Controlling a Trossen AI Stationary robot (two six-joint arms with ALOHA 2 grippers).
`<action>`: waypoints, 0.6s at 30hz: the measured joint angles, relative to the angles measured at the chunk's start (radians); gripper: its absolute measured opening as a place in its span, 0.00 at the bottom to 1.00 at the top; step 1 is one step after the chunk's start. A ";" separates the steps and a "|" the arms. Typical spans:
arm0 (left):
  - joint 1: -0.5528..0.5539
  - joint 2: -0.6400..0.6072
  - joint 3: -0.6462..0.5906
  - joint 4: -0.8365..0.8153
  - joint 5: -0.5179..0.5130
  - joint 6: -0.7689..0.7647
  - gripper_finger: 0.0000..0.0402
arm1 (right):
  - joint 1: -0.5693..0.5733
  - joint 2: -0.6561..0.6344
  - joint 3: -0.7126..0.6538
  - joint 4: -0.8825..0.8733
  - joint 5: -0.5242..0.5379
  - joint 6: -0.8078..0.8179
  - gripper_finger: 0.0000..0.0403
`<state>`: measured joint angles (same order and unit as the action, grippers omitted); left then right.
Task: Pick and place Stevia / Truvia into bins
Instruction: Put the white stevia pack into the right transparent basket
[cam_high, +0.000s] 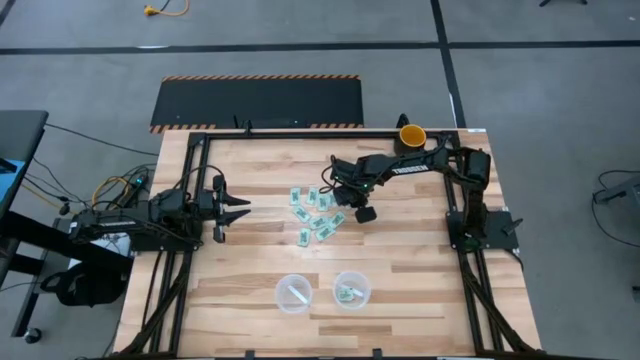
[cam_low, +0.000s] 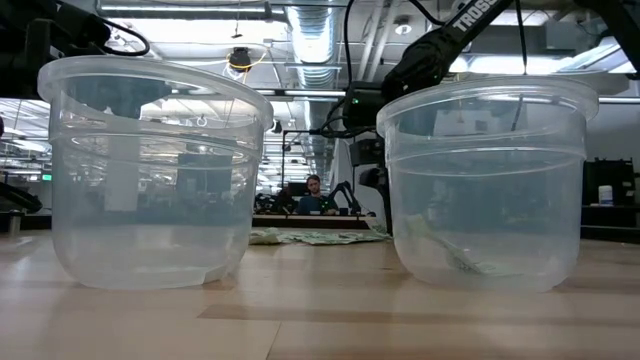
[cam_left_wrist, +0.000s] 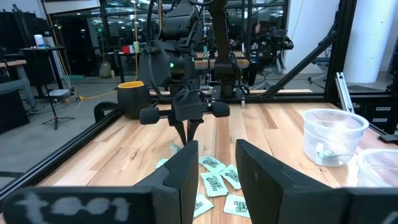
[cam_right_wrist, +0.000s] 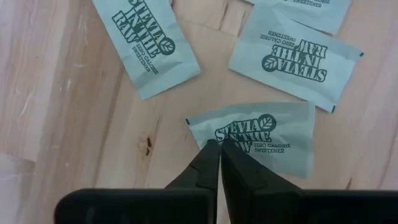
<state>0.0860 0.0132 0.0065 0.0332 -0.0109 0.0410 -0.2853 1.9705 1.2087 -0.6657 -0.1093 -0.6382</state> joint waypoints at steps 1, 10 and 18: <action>0.000 0.000 0.000 0.000 0.000 0.000 0.24 | 0.000 0.000 0.000 -0.002 0.000 0.009 0.01; 0.000 0.000 0.000 0.000 0.000 0.000 0.24 | 0.006 -0.049 -0.007 -0.088 0.011 0.047 0.00; 0.000 0.000 0.000 0.000 0.002 0.000 0.24 | 0.043 -0.177 -0.008 -0.191 0.011 0.121 0.00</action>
<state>0.0856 0.0128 0.0064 0.0332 -0.0089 0.0410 -0.2419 1.7939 1.2003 -0.8566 -0.0987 -0.5173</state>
